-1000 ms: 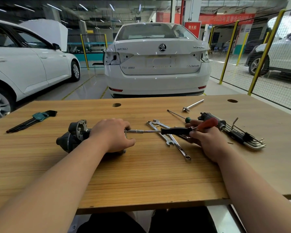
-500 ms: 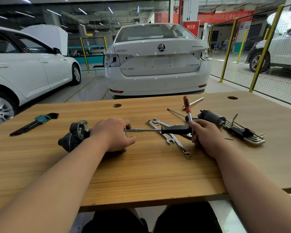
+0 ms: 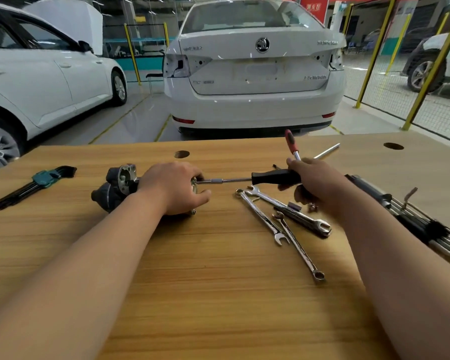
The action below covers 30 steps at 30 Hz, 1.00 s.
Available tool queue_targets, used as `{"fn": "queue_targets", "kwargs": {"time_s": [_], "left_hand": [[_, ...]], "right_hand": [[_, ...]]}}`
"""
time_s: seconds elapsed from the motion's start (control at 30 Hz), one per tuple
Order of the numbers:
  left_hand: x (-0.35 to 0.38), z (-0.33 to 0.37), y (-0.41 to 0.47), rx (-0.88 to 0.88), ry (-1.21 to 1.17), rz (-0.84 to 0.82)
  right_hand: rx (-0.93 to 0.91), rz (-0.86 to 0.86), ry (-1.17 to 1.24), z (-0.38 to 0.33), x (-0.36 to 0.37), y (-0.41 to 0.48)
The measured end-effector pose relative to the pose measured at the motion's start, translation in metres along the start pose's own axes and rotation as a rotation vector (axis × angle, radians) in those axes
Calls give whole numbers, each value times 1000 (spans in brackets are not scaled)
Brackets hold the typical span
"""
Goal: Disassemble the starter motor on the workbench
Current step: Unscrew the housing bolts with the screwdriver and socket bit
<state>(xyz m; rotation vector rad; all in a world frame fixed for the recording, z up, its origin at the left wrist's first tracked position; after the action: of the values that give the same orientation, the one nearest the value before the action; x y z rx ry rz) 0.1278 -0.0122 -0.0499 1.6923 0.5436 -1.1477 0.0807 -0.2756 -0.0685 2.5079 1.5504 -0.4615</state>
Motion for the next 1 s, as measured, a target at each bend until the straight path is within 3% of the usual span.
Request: {"fn": "queue_targets", "kwargs": {"time_s": [0.13,0.3,0.6,0.83,1.0], "left_hand": [[8,-5,9,-22,6,12],[3,2,1,-18,-12,9],[-2,13,-8,-11,8,-28],[-5,16,-11,9,-12,-26],[-5,18,-13,25,-35,-48]], "right_hand": [[-66,41,-131,5,1,7],[-110,5,64,10,-5,-2],[53,-94,422,20,-8,-3],[-111,18,-114,21,-15,-15],[-97,58,-121,19,-21,-13]]}}
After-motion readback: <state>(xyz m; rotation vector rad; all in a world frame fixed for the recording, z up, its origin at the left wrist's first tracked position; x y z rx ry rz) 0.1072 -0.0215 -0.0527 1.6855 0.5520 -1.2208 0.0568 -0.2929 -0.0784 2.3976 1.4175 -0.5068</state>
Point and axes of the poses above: each hand's wrist, its own y-axis towards the middle knuckle, its own x-axis out of the palm, z = x × y, the point moved 6 cm from there along y, towards the middle knuckle, and after that the axes turned 14 degrees about z, right-handed, at the moved point
